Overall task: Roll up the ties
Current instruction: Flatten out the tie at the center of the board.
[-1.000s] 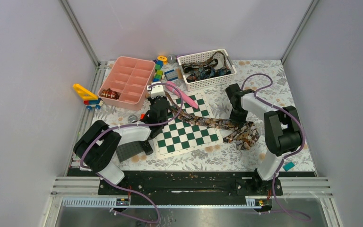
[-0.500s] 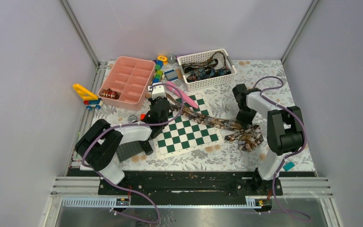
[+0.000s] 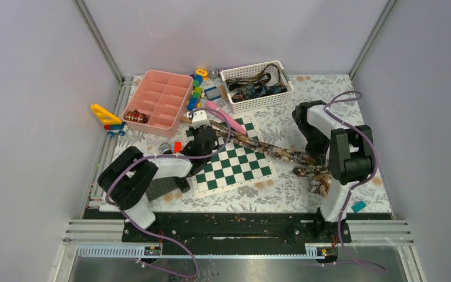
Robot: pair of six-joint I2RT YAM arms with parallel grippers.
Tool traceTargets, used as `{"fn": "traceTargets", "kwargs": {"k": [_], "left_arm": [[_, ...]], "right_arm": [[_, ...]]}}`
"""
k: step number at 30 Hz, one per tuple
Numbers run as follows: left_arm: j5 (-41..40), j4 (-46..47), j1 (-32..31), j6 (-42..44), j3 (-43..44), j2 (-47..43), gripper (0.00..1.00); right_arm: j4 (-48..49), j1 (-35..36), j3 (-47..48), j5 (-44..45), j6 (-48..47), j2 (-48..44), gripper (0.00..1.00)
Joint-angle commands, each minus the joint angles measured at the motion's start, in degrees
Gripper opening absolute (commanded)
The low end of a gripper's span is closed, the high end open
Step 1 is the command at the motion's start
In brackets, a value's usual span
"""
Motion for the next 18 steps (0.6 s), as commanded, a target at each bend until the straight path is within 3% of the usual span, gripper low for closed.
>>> {"fn": "traceTargets", "kwargs": {"k": [1, 4, 6, 11, 18], "left_arm": [[2.0, 11.4, -0.1, -4.8, -4.9, 1.5, 0.01], [4.5, 23.0, -0.2, -4.4, -9.3, 4.1, 0.09], [6.3, 25.4, -0.2, -4.6, -10.3, 4.9, 0.14], [12.9, 18.7, 0.0, -9.8, -9.0, 4.2, 0.3], [13.4, 11.8, 0.1, -16.1, -8.5, 4.0, 0.37]], "right_arm": [[-0.8, -0.3, -5.0, 0.1, 1.6, -4.7, 0.0], [1.2, -0.3, -6.9, -1.7, 0.4, -6.2, 0.0], [1.7, -0.3, -7.3, -2.3, -0.1, -6.5, 0.0], [2.9, -0.3, -8.4, -3.3, -1.2, -7.3, 0.0], [7.1, -0.3, -11.4, -6.6, -4.2, -10.4, 0.0]]}}
